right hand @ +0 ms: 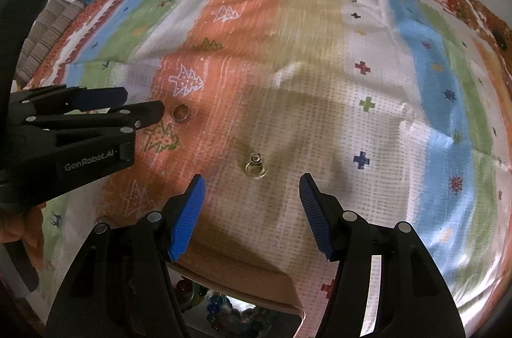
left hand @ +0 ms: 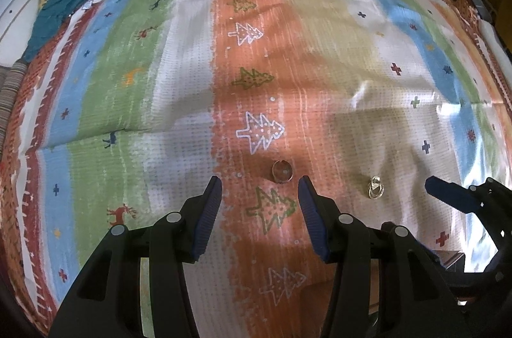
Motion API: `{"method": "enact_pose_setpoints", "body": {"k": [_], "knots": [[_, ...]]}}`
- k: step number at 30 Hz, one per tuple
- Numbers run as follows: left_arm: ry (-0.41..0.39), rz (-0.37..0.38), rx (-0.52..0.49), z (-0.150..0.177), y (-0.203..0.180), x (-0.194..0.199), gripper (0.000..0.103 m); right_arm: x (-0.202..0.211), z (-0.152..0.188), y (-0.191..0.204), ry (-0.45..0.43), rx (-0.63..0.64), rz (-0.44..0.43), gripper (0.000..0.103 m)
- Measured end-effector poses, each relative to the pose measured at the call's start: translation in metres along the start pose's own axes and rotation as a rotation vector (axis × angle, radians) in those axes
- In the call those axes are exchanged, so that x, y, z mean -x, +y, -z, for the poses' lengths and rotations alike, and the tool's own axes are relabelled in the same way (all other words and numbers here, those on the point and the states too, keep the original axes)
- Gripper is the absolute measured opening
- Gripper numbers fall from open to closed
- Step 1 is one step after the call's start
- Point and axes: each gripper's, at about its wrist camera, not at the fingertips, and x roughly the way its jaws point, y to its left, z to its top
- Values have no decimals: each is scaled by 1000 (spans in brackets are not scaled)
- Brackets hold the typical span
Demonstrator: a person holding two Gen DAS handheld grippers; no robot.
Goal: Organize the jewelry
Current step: 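Move both tools toward the small ring and gold pendant on the cloth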
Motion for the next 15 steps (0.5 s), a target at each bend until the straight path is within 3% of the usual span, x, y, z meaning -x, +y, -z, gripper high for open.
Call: {"method": "enact_pose_setpoints", "body": {"k": [15], "knots": [[50, 31, -12, -9, 1, -25, 50, -20, -8, 0, 52, -15, 10, 61]]}}
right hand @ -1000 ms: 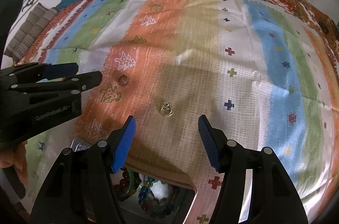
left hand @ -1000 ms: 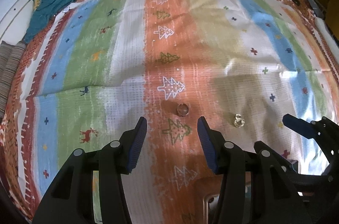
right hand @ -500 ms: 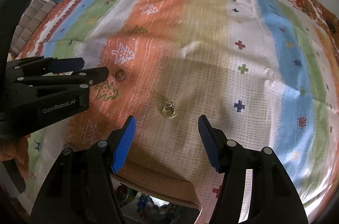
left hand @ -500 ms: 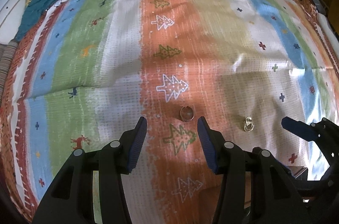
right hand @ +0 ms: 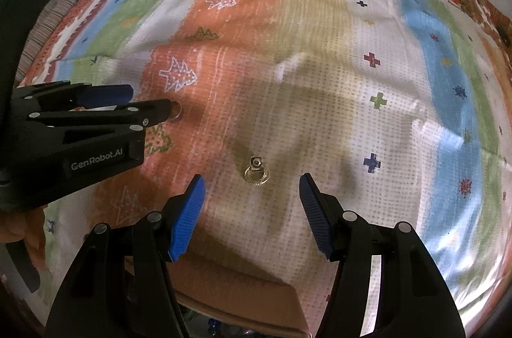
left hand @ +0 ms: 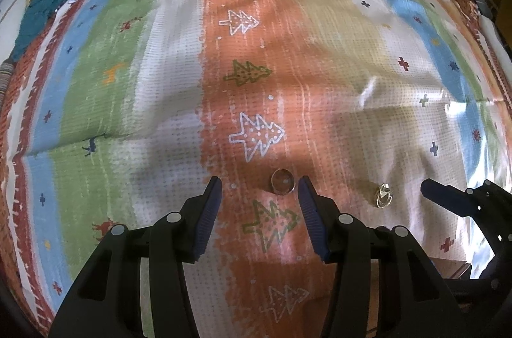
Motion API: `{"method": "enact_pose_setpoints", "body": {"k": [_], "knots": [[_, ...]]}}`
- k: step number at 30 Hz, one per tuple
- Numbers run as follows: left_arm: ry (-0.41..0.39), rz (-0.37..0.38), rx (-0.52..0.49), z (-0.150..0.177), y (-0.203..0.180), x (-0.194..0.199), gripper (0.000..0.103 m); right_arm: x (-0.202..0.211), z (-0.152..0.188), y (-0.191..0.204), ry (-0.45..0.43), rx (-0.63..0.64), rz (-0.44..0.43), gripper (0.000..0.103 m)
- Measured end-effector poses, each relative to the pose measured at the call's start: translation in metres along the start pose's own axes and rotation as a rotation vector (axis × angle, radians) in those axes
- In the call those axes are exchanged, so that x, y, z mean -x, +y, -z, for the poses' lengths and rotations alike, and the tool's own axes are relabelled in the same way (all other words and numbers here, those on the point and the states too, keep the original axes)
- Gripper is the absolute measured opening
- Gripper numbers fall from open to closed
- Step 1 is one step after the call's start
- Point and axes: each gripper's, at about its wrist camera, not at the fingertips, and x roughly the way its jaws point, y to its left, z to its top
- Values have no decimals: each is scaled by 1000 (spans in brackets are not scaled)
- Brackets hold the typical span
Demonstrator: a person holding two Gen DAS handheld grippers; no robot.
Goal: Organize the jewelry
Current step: 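Move both tools toward the small ring and gold pendant on the cloth, then grasp the small ring with left tool while right tool grasps gold pendant, then lift the ring and pendant and carry both over the tin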
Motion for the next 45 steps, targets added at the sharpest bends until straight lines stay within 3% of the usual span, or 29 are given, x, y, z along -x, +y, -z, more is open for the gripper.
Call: {"method": "enact_pose_setpoints", "body": {"k": [6, 8, 13, 21, 24, 28, 45], "knots": [[34, -2, -23, -3, -5, -13, 48, -8, -8, -1, 21, -1, 6, 61], [46, -5, -28, -4, -6, -17, 46, -12, -8, -1, 38, 3, 12, 52], [51, -13, -47, -9, -6, -23, 43, -19, -11, 1, 69, 18, 37, 51], [50, -36, -63, -16, -7, -30, 27, -28, -17, 4, 102, 26, 54, 46], [46, -52, -61, -17, -4, -30, 18, -29, -20, 4, 97, 20, 57, 34], [40, -50, -65, -17, -1, -30, 18, -30, -20, 3, 91, 15, 42, 18], [11, -87, -74, 0, -9, -16, 18, -12, -11, -13, 38, -31, 28, 16]]}}
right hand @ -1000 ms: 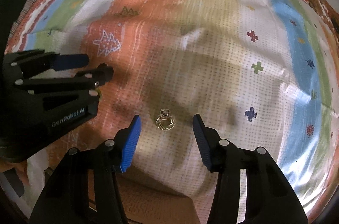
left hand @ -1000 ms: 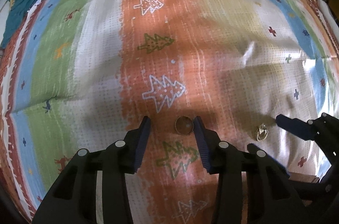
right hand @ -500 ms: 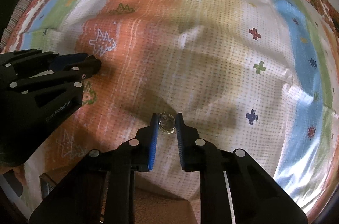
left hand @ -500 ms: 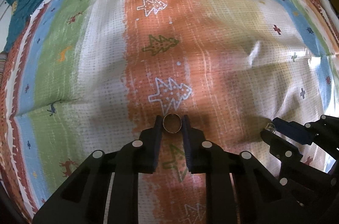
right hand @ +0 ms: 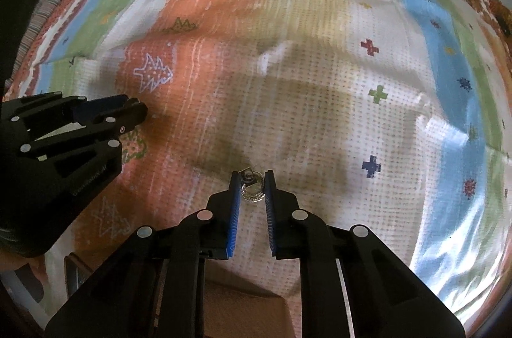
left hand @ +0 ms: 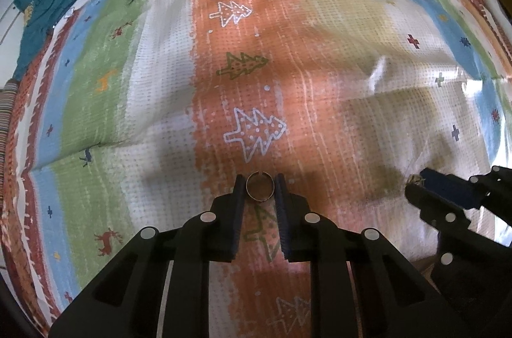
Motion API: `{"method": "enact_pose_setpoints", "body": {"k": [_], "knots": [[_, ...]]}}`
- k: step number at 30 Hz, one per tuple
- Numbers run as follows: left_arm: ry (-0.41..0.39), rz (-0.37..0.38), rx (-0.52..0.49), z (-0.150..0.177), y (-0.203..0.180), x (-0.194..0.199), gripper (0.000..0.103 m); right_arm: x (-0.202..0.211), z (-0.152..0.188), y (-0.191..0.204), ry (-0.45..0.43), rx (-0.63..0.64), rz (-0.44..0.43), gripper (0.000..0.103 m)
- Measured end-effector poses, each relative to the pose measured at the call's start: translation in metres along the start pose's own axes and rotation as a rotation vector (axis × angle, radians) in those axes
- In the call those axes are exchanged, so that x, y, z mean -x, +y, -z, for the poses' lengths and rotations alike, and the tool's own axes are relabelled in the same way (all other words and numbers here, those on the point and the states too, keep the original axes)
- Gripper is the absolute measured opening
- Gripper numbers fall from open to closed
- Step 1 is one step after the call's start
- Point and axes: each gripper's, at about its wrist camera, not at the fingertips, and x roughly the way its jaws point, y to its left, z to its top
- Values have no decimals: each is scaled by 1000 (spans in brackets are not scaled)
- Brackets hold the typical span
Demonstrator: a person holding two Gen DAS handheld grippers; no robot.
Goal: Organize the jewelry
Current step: 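Lift the ring and pendant and carry both over the tin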
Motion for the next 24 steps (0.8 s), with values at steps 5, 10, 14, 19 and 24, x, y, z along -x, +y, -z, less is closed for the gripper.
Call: {"method": "enact_pose_setpoints", "body": {"k": [5, 10, 14, 19, 24], "knots": [[-10, -1, 2, 5, -2, 9, 18, 11, 2, 0, -17, -7, 22, 16], [-28, 7, 0, 6, -5, 18, 18, 14, 9, -5, -20, -11, 56, 16], [-49, 19, -5, 8, -7, 30, 18, 24, 14, -12, -54, -23, 68, 16], [-72, 28, -10, 11, -10, 43, 18, 37, 19, -17, -98, -37, 71, 16], [-91, 28, -14, 15, -9, 54, 18, 45, 23, -17, -125, -42, 74, 16]]}}
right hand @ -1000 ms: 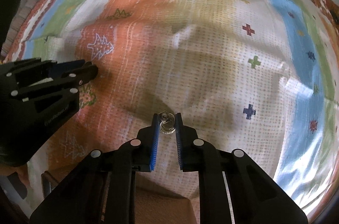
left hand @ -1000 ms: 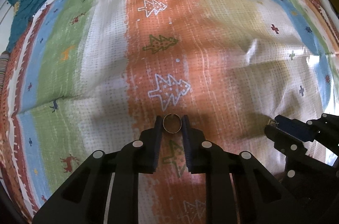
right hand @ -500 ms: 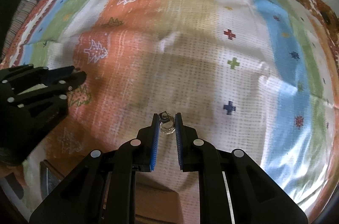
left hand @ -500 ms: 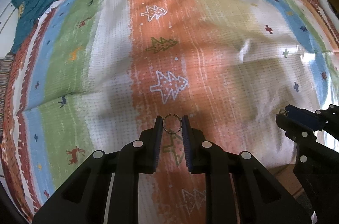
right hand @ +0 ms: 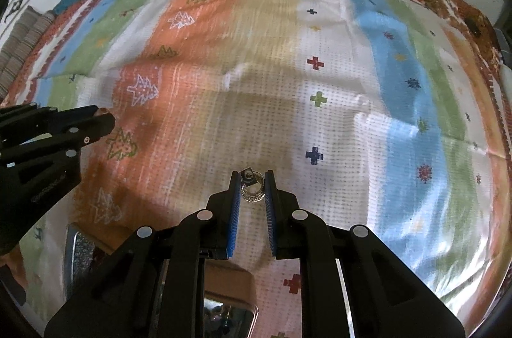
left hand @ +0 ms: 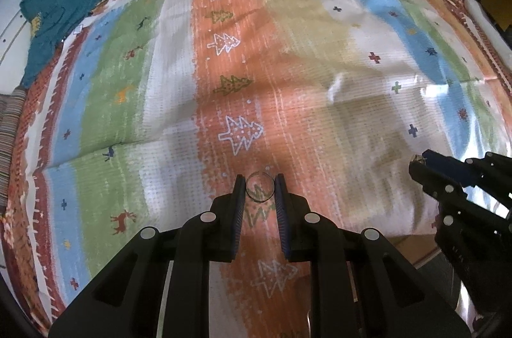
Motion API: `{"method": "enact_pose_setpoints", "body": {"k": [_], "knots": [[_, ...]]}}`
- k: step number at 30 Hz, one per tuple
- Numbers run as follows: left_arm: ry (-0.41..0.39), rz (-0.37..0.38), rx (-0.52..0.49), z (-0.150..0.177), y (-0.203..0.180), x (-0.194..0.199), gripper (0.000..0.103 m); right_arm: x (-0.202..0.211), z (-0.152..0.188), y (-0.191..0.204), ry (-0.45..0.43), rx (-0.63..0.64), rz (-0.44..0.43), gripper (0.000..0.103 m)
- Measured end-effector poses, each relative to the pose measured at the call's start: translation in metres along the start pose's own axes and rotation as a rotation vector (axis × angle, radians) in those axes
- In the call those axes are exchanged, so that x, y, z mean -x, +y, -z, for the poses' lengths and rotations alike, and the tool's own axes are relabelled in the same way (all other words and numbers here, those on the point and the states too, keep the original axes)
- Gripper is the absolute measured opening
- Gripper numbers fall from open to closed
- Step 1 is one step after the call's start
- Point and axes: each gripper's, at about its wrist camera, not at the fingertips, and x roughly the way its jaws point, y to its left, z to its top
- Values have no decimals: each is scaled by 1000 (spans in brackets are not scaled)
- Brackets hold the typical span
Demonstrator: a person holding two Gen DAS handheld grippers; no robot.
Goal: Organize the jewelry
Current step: 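Lift the ring and pendant and carry both over the tin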
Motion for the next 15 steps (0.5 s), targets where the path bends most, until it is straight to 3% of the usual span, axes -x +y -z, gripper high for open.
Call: {"method": "enact_pose_setpoints", "body": {"k": [15], "knots": [[-80, 15, 11, 12, -3, 42, 18, 35, 15, 5, -125, 24, 12, 16]]}}
